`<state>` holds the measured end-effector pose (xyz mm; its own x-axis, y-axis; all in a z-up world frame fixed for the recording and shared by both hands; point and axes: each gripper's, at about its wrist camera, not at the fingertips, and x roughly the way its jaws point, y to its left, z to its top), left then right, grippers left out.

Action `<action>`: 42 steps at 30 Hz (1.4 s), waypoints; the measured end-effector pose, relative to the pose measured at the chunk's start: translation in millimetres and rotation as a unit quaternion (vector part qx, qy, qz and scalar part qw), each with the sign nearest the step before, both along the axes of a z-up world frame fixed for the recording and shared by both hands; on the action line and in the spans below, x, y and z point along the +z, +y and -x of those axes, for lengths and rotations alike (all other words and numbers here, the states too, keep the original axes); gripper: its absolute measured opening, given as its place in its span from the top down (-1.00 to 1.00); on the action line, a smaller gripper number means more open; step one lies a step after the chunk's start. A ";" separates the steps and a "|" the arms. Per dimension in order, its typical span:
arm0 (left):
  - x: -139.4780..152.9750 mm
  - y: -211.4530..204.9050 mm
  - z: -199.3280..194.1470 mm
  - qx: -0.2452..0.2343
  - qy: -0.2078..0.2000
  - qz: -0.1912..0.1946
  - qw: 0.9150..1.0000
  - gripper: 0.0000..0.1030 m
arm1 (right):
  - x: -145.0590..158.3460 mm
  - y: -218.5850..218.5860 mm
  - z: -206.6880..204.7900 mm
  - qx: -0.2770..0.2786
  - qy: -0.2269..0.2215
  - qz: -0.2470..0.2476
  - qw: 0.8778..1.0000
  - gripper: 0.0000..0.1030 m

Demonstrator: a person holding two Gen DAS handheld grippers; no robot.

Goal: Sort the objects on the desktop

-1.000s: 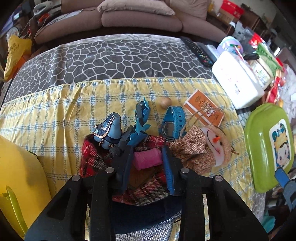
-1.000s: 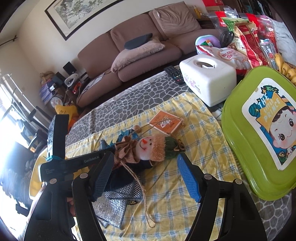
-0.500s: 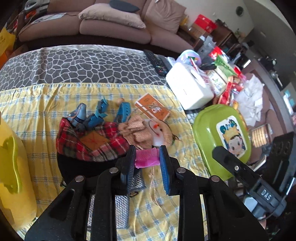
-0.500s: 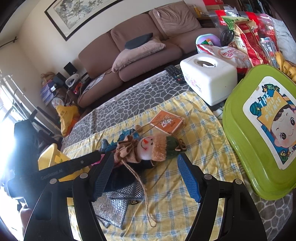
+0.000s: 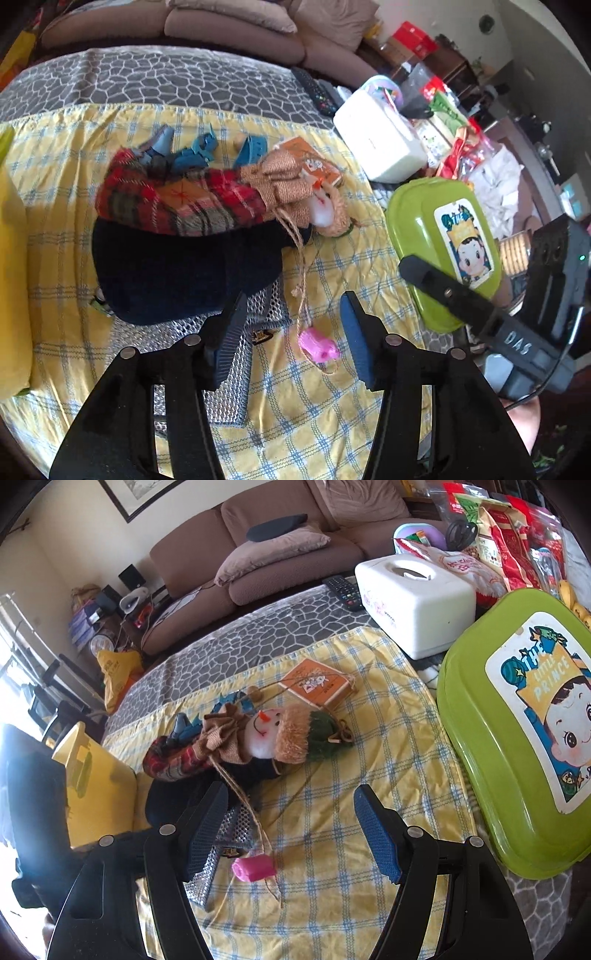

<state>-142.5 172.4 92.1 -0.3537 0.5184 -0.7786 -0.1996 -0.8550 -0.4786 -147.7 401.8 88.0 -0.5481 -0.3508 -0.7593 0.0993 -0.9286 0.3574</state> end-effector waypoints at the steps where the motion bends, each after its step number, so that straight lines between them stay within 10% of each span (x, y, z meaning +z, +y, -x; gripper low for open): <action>1: 8.1 -4.5 1.0 0.004 0.010 0.001 1.000 0.04 | -1.6 -3.5 -0.5 0.008 -0.002 -0.003 1.000 -0.43; 16: 29.9 -11.3 26.5 -0.004 0.053 0.092 0.994 -0.35 | -40.0 -31.8 -8.5 0.102 -0.063 -0.073 0.990 -0.22; 23: 40.8 0.1 60.8 0.003 0.061 0.120 0.991 -0.53 | -66.8 -51.7 -16.6 0.152 -0.087 -0.114 0.978 0.19; 33: 20.1 18.6 134.5 0.002 0.001 0.203 0.979 -0.47 | -77.3 -78.6 -26.7 0.194 -0.089 -0.183 0.960 0.45; 42: -11.6 12.3 157.9 -0.003 -0.032 0.230 0.973 -0.47 | -40.0 -45.3 -15.4 0.133 -0.040 -0.112 0.984 0.47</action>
